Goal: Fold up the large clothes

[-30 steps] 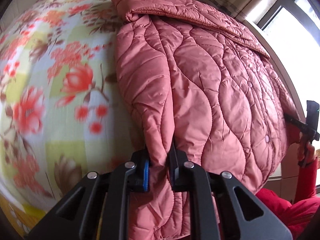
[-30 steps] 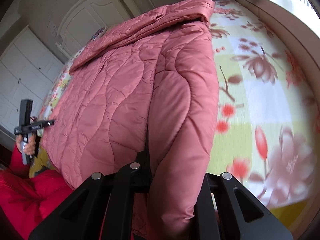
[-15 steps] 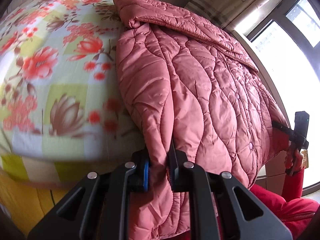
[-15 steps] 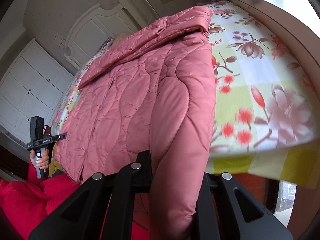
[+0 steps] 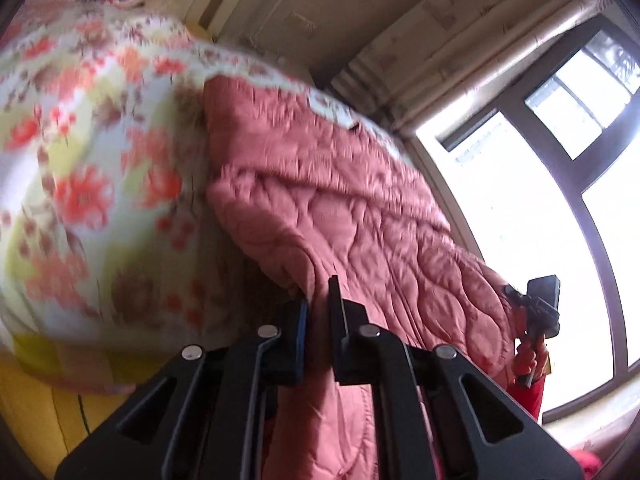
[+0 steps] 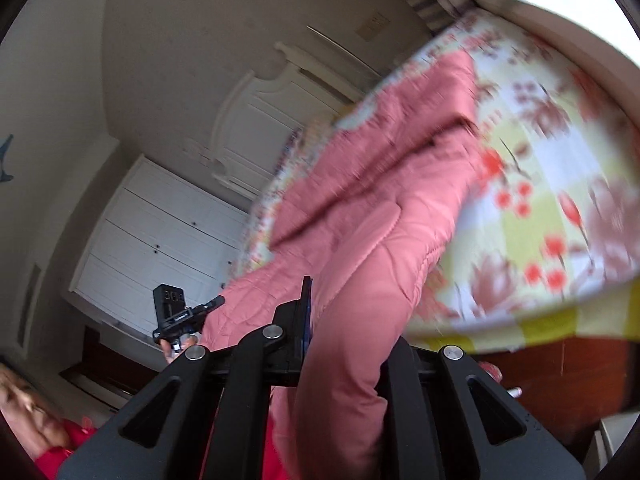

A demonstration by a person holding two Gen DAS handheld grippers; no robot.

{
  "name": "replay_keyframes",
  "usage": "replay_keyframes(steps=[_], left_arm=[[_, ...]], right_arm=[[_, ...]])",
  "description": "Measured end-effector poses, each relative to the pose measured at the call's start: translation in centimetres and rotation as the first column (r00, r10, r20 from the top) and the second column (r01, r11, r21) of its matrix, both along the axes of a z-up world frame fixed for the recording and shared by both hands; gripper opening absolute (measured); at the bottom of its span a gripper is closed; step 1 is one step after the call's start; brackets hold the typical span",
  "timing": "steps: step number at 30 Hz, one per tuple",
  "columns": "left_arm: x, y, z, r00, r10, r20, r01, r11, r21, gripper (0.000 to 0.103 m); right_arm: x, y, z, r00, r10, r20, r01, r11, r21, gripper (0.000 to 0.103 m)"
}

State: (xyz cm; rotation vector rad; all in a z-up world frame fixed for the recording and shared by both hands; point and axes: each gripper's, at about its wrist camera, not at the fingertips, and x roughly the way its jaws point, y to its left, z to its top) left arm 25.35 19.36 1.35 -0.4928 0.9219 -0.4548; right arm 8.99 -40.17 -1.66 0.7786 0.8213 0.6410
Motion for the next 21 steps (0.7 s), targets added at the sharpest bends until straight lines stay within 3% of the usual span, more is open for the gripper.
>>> replay_keyframes(steps=[7, 12, 16, 21], left_arm=[[8.6, -0.3, 5.4, 0.999, -0.004, 0.034, 0.001, 0.996, 0.086, 0.008], [16.2, 0.6, 8.9, 1.0, -0.003, -0.014, 0.005, 0.989, 0.147, 0.008], [23.4, 1.2, 7.3, 0.992, 0.042, -0.122, -0.016, 0.978, 0.209, 0.008], [30.0, 2.7, 2.4, 0.962, 0.099, -0.253, -0.039, 0.972, 0.231, 0.008]], right_arm=[[7.4, -0.3, 6.4, 0.999, 0.001, 0.049, -0.002, 0.999, 0.038, 0.012], [15.8, -1.8, 8.2, 0.999, -0.037, -0.025, 0.039, 0.997, 0.067, 0.012], [23.4, -2.5, 6.4, 0.984, -0.084, -0.156, 0.095, 0.994, 0.062, 0.012], [30.4, -3.3, 1.2, 0.938, -0.15, -0.311, 0.172, 0.984, 0.046, 0.012]])
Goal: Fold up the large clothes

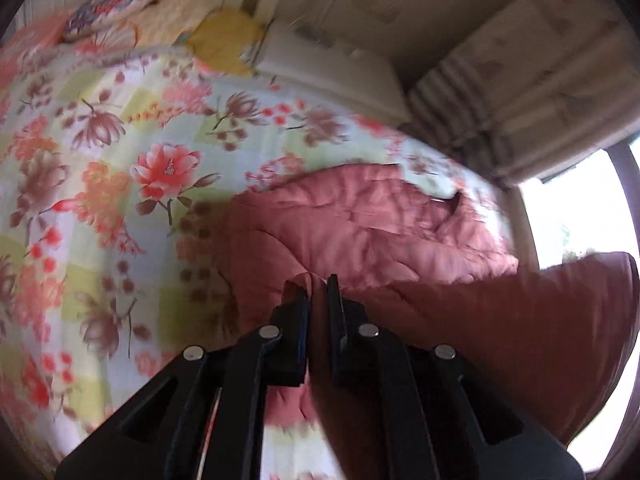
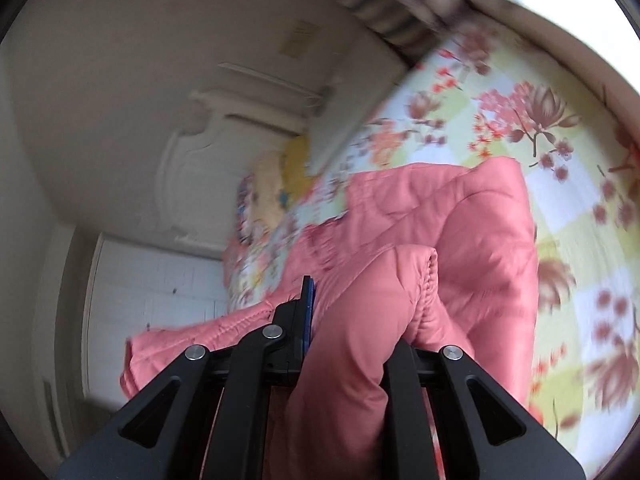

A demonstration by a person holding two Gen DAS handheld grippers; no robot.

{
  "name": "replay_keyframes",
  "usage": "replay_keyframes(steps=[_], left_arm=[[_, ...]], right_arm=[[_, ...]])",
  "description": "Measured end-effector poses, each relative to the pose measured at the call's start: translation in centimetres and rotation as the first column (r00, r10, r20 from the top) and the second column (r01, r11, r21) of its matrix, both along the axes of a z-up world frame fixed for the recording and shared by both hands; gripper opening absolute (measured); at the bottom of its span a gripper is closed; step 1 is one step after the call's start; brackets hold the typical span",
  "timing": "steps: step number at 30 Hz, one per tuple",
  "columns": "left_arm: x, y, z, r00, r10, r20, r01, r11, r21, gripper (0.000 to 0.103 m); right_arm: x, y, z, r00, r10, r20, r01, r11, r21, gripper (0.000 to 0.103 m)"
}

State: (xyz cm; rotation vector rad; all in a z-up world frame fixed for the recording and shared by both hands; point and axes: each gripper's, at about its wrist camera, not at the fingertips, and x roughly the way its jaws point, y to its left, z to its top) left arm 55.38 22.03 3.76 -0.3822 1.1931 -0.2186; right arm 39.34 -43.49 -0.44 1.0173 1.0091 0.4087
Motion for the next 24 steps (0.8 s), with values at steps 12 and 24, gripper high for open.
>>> replay_keyframes(steps=[12, 24], left_arm=[[2.8, 3.5, -4.4, 0.996, -0.02, -0.089, 0.015, 0.998, -0.056, 0.015], [-4.5, 2.0, 5.4, 0.973, 0.008, 0.231, -0.078, 0.953, 0.292, 0.022]], right_arm=[[6.0, 0.2, -7.5, 0.991, -0.018, -0.132, 0.021, 0.999, 0.024, 0.012], [6.6, -0.2, -8.3, 0.984, -0.024, -0.179, 0.028, 0.999, 0.017, 0.012]])
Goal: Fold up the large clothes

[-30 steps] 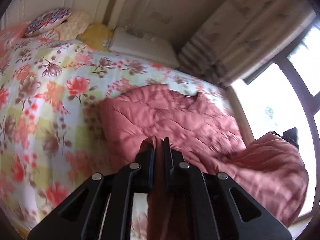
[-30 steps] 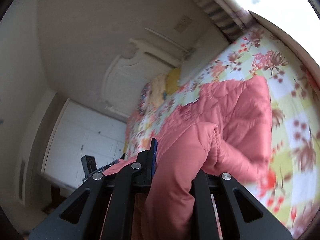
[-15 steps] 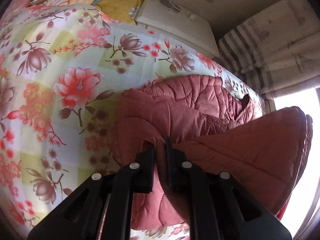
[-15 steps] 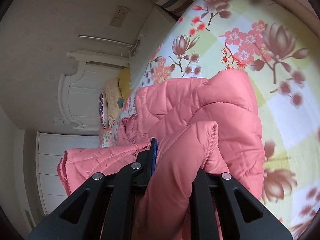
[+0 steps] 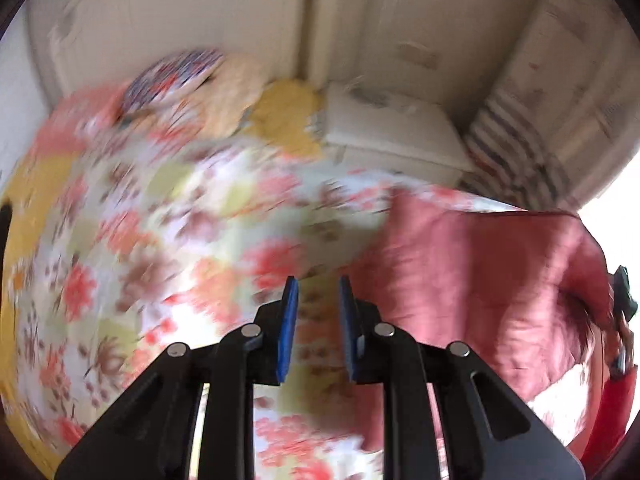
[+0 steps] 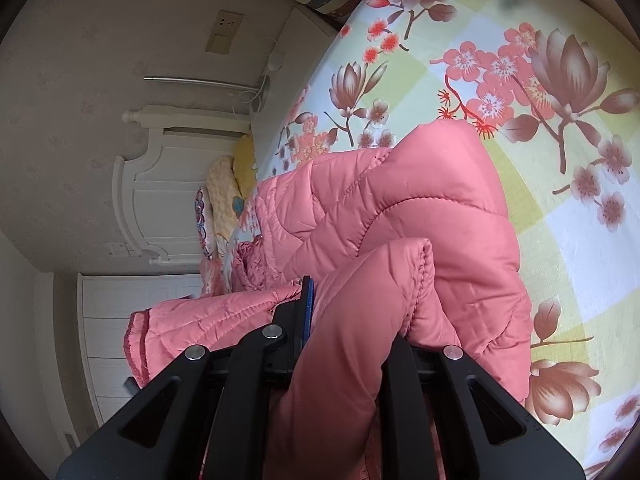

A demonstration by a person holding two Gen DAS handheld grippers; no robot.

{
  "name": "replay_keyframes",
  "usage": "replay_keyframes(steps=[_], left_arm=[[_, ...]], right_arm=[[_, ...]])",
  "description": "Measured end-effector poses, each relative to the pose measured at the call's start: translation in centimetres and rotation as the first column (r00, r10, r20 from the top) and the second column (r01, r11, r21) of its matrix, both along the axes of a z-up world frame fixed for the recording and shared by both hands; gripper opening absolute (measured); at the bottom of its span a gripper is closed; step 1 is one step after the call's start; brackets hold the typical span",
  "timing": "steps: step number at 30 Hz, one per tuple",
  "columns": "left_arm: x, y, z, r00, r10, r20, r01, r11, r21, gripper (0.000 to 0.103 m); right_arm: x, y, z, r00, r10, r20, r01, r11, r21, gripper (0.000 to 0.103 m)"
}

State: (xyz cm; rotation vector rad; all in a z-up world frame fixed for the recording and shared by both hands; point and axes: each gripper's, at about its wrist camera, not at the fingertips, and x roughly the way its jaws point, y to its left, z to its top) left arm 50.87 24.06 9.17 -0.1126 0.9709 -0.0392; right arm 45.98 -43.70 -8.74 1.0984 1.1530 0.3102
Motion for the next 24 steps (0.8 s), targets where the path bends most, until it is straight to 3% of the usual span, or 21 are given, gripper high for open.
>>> replay_keyframes(steps=[4, 9, 16, 24], left_arm=[[-1.2, -10.1, -1.8, 0.981, -0.196, -0.003, 0.196, 0.981, -0.008, 0.024], [0.3, -19.5, -6.6, 0.952, -0.289, -0.095, 0.294, 0.955, 0.036, 0.024], [2.0, -22.5, -12.6, 0.967, -0.205, -0.155, 0.226, 0.965, 0.136, 0.023], [3.8, -21.1, -15.3, 0.979, -0.109, -0.175, 0.134, 0.981, 0.139, 0.026]], right_arm=[[0.2, 0.2, -0.1, 1.0, -0.007, -0.016, 0.007, 1.0, -0.007, 0.012], [0.8, 0.8, 0.1, 1.0, -0.014, -0.022, 0.014, 1.0, -0.004, 0.012], [0.3, 0.7, 0.6, 1.0, 0.004, -0.012, -0.004, 1.0, -0.021, 0.013], [-0.8, 2.2, 5.8, 0.992, 0.068, 0.107, -0.043, 0.973, -0.225, 0.017]])
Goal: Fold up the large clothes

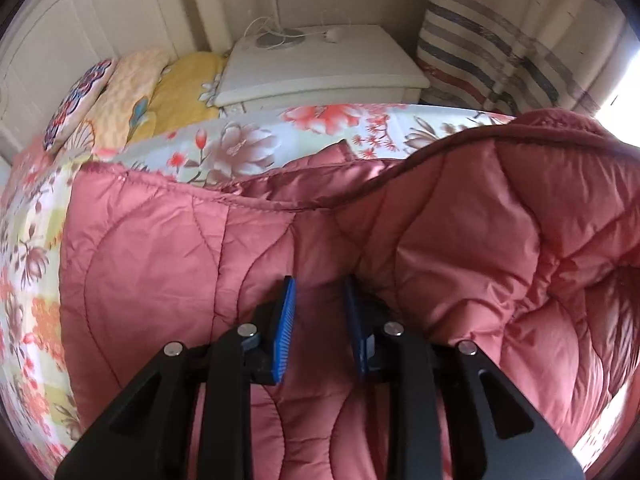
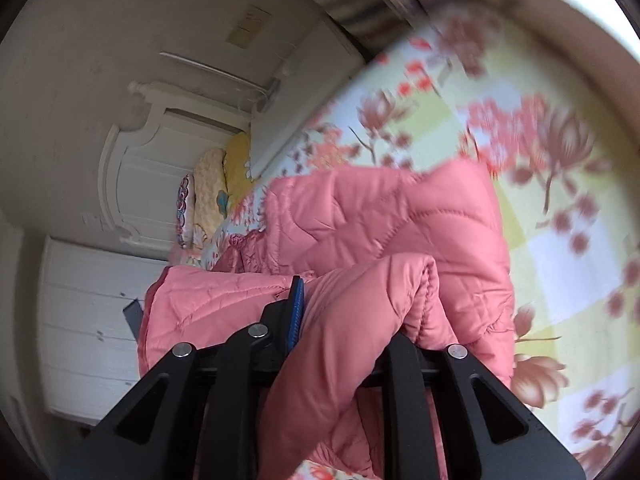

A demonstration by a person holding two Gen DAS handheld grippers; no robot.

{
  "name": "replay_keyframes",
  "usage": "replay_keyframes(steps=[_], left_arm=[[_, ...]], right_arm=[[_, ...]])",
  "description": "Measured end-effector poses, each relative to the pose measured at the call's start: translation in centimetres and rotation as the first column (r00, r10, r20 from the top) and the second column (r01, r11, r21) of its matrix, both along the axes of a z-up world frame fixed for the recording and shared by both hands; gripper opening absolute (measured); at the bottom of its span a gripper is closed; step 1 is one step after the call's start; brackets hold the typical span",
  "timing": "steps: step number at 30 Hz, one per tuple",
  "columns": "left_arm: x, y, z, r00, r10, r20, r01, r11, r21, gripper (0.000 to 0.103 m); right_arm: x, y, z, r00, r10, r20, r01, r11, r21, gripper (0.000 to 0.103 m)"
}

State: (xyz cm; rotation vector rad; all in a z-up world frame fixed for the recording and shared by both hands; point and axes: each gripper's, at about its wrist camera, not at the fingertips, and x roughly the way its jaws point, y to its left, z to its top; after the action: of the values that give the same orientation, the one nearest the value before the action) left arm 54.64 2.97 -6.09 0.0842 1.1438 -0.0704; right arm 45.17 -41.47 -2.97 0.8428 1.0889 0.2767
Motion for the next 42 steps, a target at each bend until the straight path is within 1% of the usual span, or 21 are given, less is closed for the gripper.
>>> replay_keyframes(steps=[4, 9, 11, 12, 15, 16, 17, 18, 19, 20, 21, 23, 25, 30, 33, 36, 37, 38, 39, 40, 42], left_arm=[[0.3, 0.0, -0.3, 1.0, 0.008, 0.004, -0.009, 1.0, 0.015, 0.026], [0.7, 0.5, -0.8, 1.0, 0.027, -0.007, -0.027, 1.0, 0.004, 0.026], [0.7, 0.6, -0.9, 1.0, 0.029, -0.006, -0.029, 1.0, 0.0, 0.026], [0.7, 0.7, -0.9, 1.0, 0.03, -0.006, -0.03, 1.0, -0.002, 0.026], [0.7, 0.9, -1.0, 0.999, 0.041, 0.0, -0.041, 0.999, -0.009, 0.026], [0.7, 0.9, -1.0, 0.999, 0.044, 0.003, -0.044, 0.999, -0.01, 0.026], [0.6, 0.9, -1.0, 0.999, 0.051, 0.012, -0.051, 0.999, -0.007, 0.026], [0.5, 1.0, -1.0, 0.998, 0.059, 0.019, -0.058, 0.998, -0.008, 0.026], [0.4, 1.0, -1.0, 0.998, 0.064, 0.024, -0.064, 0.998, -0.012, 0.026], [0.3, 1.1, -1.0, 0.997, 0.07, 0.032, -0.069, 0.997, -0.019, 0.026], [0.2, 1.2, -1.1, 0.997, 0.073, 0.039, -0.072, 0.997, -0.026, 0.026], [-0.1, 1.4, -1.1, 0.996, 0.074, 0.048, -0.072, 0.997, -0.037, 0.026], [-0.2, 1.6, -1.2, 0.996, 0.076, 0.051, -0.074, 0.996, -0.043, 0.026], [-0.3, 2.2, -1.5, 0.994, 0.085, 0.065, -0.081, 0.995, -0.056, 0.026], [-0.4, 2.9, -1.9, 0.992, 0.093, 0.081, -0.087, 0.993, -0.074, 0.026], [-0.7, 3.3, -2.0, 0.991, 0.102, 0.089, -0.093, 0.991, -0.095, 0.026], [-0.8, 3.4, -2.1, 0.989, 0.11, 0.096, -0.1, 0.99, -0.098, 0.026], [-1.0, 3.3, -2.1, 0.988, 0.114, 0.101, -0.104, 0.99, -0.095, 0.026], [-1.1, 3.2, -2.1, 0.987, 0.119, 0.108, -0.11, 0.99, -0.091, 0.026], [-1.3, 3.2, -2.0, 0.985, 0.128, 0.114, -0.118, 0.989, -0.088, 0.026], [-1.3, 3.1, -2.0, 0.984, 0.137, 0.116, -0.128, 0.988, -0.086, 0.026]], right_arm=[[-1.1, 0.7, 3.0, 0.998, 0.012, 0.057, -0.009, 0.998, -0.059, 0.022], [-2.1, -0.8, 4.7, 0.997, -0.012, 0.08, 0.003, 0.994, 0.113, 0.034], [-2.9, -2.1, 5.5, 0.994, -0.055, 0.092, 0.038, 0.983, 0.182, 0.052], [-3.4, -2.7, 6.2, 0.991, -0.086, 0.107, 0.067, 0.983, 0.171, 0.056], [-5.2, -3.0, 9.1, 0.967, -0.137, 0.217, 0.125, 0.99, 0.065, 0.063], [-6.1, -2.0, 10.6, 0.949, -0.111, 0.296, 0.124, 0.992, -0.025, 0.064], [-6.4, -0.9, 11.3, 0.941, -0.066, 0.332, 0.107, 0.989, -0.106, 0.065], [-6.6, 1.4, 11.7, 0.936, 0.025, 0.351, 0.063, 0.97, -0.235, 0.065], [-6.5, 3.0, 11.6, 0.935, 0.083, 0.344, 0.031, 0.949, -0.314, 0.065], [-5.9, 5.8, 11.0, 0.935, 0.161, 0.315, -0.007, 0.9, -0.436, 0.065], [-5.4, 7.4, 10.3, 0.934, 0.205, 0.294, -0.027, 0.859, -0.512, 0.065], [-3.3, 10.2, 8.1, 0.93, 0.293, 0.224, -0.089, 0.768, -0.634, 0.065], [-0.7, 12.1, 4.8, 0.936, 0.335, 0.108, -0.165, 0.689, -0.705, 0.064], [3.3, 11.5, -2.3, 0.946, 0.322, -0.02, -0.229, 0.627, -0.745, 0.059], [3.9, 9.7, -4.5, 0.951, 0.308, -0.005, -0.22, 0.666, -0.713, 0.062], [3.6, 10.1, -3.9, 0.949, 0.315, -0.019, -0.223, 0.625, -0.748, 0.062], [3.4, 10.1, -3.0, 0.957, 0.29, -0.016, -0.201, 0.621, -0.757, 0.061], [3.0, 10.5, -1.9, 0.968, 0.25, -0.001, -0.155, 0.598, -0.786, 0.061], [2.5, 11.4, -0.6, 0.964, 0.264, 0.035, -0.129, 0.58, -0.804, 0.061], [2.1, 12.6, 0.4, 0.951, 0.302, 0.067, -0.13, 0.586, -0.8, 0.061], [1.7, 15.6, 2.1, 0.907, 0.407, 0.107, -0.193, 0.628, -0.754, 0.061]])
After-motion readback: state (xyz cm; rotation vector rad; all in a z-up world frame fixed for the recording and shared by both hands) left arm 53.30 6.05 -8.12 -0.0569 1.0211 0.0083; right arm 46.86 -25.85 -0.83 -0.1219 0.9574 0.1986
